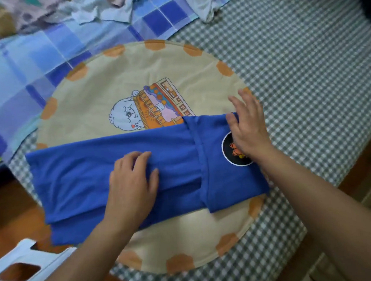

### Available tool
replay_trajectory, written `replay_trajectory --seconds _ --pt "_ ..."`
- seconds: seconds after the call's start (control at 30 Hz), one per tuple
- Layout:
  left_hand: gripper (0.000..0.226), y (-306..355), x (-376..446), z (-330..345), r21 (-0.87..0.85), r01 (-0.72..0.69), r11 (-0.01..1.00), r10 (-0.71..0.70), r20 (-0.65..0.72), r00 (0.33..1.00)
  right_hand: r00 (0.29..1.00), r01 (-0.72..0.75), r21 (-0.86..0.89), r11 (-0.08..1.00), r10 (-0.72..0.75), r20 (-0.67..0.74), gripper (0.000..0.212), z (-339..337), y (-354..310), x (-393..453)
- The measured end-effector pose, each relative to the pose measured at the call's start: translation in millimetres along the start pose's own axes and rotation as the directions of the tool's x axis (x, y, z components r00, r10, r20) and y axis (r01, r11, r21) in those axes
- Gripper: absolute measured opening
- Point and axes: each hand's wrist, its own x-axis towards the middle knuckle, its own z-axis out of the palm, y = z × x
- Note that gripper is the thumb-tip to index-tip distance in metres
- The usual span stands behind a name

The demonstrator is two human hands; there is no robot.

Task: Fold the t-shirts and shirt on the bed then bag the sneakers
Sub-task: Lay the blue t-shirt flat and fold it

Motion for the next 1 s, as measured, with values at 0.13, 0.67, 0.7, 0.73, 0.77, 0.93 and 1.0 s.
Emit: replay_trajectory --seconds 0.13,0.67,0.7,0.73,0.77,0.93,1.0 --pt "0.046 55 79 16 -0.209 -0.072 0.975 0.08 0.031 0.996 0.996 0.018 0.112 0.994 -0.008 -0.092 0.044 -18 -11 -48" --pt "0.01 87 112 21 -0.472 0.449 0.759 -0.259 0.413 0.873 0.939 0.308 0.118 0.944 -0.282 -0.197 0.012 12 -24 -170" --pt "0.006 84 111 21 -0.382 0.369 0.847 -0.232 0.36 0.904 0.942 0.29 0.153 0.945 -0.254 -0.219 0.006 10 -27 -172" --pt "0.002 82 109 20 -0.301 0.287 0.909 -0.192 0.309 0.931 0.942 0.287 0.165 0.944 -0.246 -0.228 0.006 10 -30 -173" --pt "0.003 83 106 17 -0.241 0.226 0.944 -0.159 0.269 0.95 0.939 0.301 0.148 0.942 -0.266 -0.216 0.006 13 -31 -175" --pt "0.024 80 91 17 -0.429 0.342 0.836 -0.236 0.281 0.93 0.952 0.306 -0.017 0.952 -0.307 -0.015 0.007 34 -34 -178" --pt "0.036 83 90 22 -0.497 0.394 0.773 -0.217 0.377 0.9 0.958 0.285 -0.018 0.958 -0.285 -0.026 0.002 32 -37 -177"
